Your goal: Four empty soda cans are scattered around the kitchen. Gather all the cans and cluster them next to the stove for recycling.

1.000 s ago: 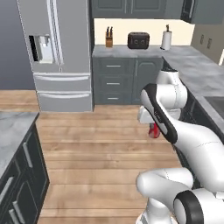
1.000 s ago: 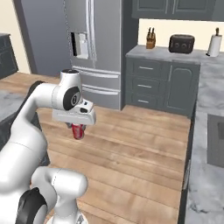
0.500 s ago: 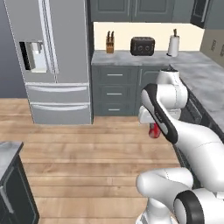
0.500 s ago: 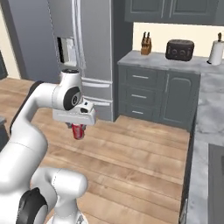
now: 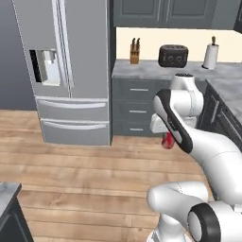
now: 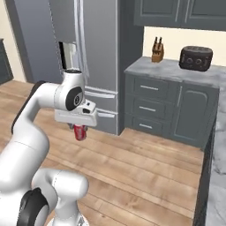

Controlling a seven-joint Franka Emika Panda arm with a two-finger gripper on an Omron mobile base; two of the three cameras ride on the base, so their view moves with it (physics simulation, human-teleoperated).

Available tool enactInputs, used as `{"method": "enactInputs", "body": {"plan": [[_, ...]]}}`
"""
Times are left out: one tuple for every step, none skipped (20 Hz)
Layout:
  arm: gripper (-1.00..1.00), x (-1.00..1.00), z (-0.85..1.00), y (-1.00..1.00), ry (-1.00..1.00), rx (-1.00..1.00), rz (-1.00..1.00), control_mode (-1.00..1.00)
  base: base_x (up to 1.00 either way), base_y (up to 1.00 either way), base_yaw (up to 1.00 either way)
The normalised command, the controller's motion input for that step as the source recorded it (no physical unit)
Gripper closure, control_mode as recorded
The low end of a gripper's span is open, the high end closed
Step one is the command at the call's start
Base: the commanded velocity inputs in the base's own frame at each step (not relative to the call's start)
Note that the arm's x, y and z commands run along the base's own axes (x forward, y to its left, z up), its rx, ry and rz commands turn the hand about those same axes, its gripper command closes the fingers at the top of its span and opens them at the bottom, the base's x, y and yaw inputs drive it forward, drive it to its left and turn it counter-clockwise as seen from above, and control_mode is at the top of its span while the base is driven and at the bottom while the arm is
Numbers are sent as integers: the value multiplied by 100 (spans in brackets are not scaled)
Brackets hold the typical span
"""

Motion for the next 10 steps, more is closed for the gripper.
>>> {"method": "enactInputs", "body": {"plan": [[100,0,0,0,0,0,0,100,53,15,28],[100,0,0,0,0,0,0,100,52,15,28],[100,0,0,0,0,0,0,100,52,15,28],[100,0,0,0,0,0,0,100,51,15,28],[100,0,0,0,0,0,0,100,48,14,29],[100,0,0,0,0,0,0,100,47,14,29],[100,0,0,0,0,0,0,100,48,14,29],[100,0,0,0,0,0,0,100,49,13,29],[100,0,0,0,0,0,0,100,49,14,29],[100,0,0,0,0,0,0,100,49,14,29]]}}
